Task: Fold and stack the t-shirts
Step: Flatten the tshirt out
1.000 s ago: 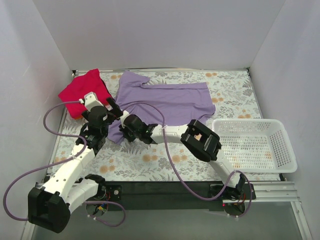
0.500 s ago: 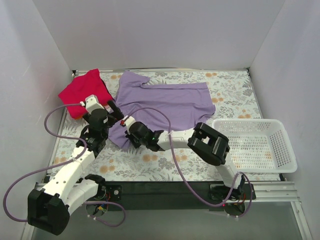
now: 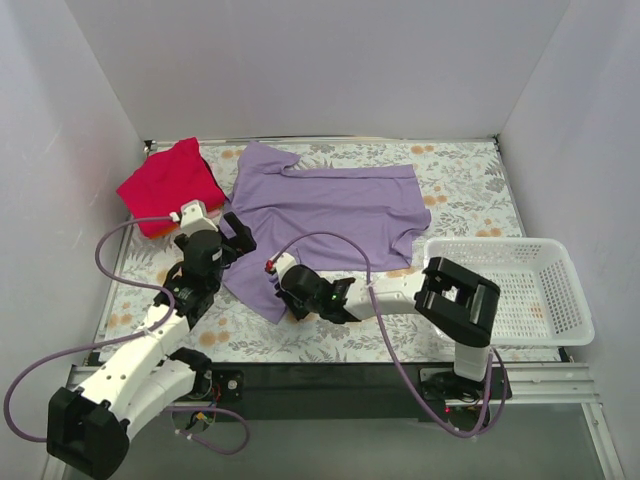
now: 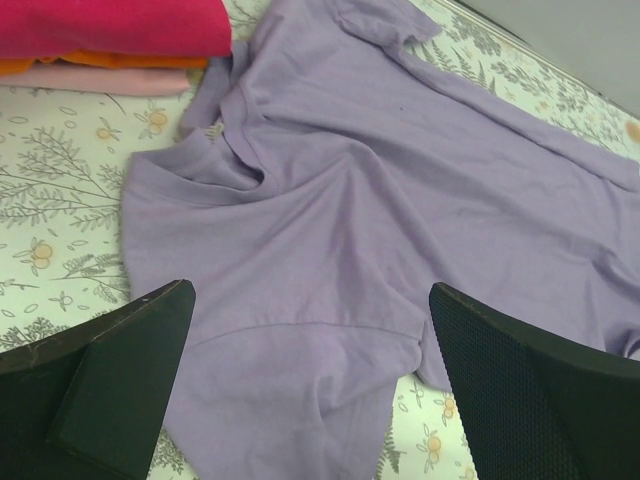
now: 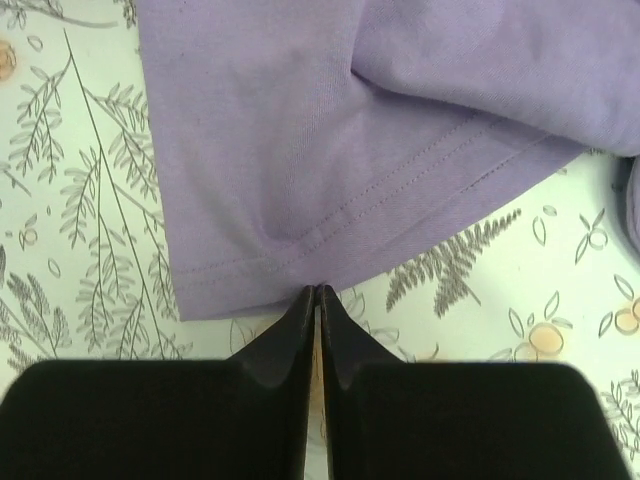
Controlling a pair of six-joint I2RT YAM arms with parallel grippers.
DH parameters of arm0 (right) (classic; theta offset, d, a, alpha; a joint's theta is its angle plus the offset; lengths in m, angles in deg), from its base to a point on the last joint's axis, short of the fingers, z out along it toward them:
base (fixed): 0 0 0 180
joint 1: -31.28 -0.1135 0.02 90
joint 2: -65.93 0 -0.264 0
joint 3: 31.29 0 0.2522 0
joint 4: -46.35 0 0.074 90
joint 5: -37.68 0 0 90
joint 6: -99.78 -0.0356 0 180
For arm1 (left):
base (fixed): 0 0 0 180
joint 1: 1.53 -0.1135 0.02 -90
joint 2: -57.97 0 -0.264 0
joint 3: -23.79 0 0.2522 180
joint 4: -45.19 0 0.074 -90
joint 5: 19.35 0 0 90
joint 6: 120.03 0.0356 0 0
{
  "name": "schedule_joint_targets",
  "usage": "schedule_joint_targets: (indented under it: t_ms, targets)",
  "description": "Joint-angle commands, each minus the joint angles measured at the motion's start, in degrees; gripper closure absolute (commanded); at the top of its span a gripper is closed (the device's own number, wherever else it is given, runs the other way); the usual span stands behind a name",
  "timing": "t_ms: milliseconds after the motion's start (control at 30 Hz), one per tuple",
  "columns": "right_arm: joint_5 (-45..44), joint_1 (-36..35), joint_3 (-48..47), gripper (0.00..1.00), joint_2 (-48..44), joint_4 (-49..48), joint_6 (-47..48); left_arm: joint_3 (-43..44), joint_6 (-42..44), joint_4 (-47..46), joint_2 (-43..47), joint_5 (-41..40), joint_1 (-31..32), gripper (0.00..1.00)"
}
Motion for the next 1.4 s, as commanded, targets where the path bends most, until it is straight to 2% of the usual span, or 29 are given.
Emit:
schedule_joint_targets:
  t_ms: [0, 200, 300, 433, 500, 700, 833, 933, 1200, 1367]
  targets:
    - [1.19, -0.25, 2.02, 0.99, -4.23, 1.61, -2.4, -0.94, -0.32, 0.42, 1.77, -1.11, 2.08, 0.02]
    - [7.16, -0.33, 4.66, 0.99, -7.13, 0.91, -4.25, -1.99, -0.4, 1.13, 0.63, -1.72, 5.86, 0.02]
    - [5.95, -0.25, 5.8, 0.98, -9.32, 1.25, -4.95, -2.35, -0.4, 0.86, -0.33, -1.98, 8.41, 0.02]
    - [-4.24, 1.59, 8.87, 0.8, -16.35, 5.21, -5.48, -2.52, -0.75, 0.78, -3.75, -4.79, 14.28, 0.02]
    - [-8.55, 4.04, 10.55, 0.7, -21.6, 7.31, -5.48, -2.44, -1.54, 0.69, -5.69, -5.85, 16.58, 0.05]
    - [-11.46, 10.64, 16.52, 0.59, -31.2, 10.49, -5.22, -1.03, -3.3, 1.13, -16.14, -10.24, 25.02, 0.09]
    - [-11.37, 13.99, 19.25, 0.57, -35.34, 10.49, -5.31, 1.78, -3.74, 2.0, -25.0, -11.39, 28.88, 0.14]
    - [-11.02, 15.66, 20.48, 0.57, -37.54, 10.49, -5.13, 4.33, -4.88, 3.84, -28.98, -13.32, 29.42, 0.15]
    - [-9.53, 18.99, 22.86, 0.56, -39.83, 10.4, -4.78, 5.83, -3.22, 2.89, -31.8, -10.95, 29.77, 0.18]
    - [-8.74, 20.32, 24.44, 0.55, -40.62, 10.14, -4.78, 7.49, -3.22, 3.06, -34.17, -13.85, 33.02, 0.18]
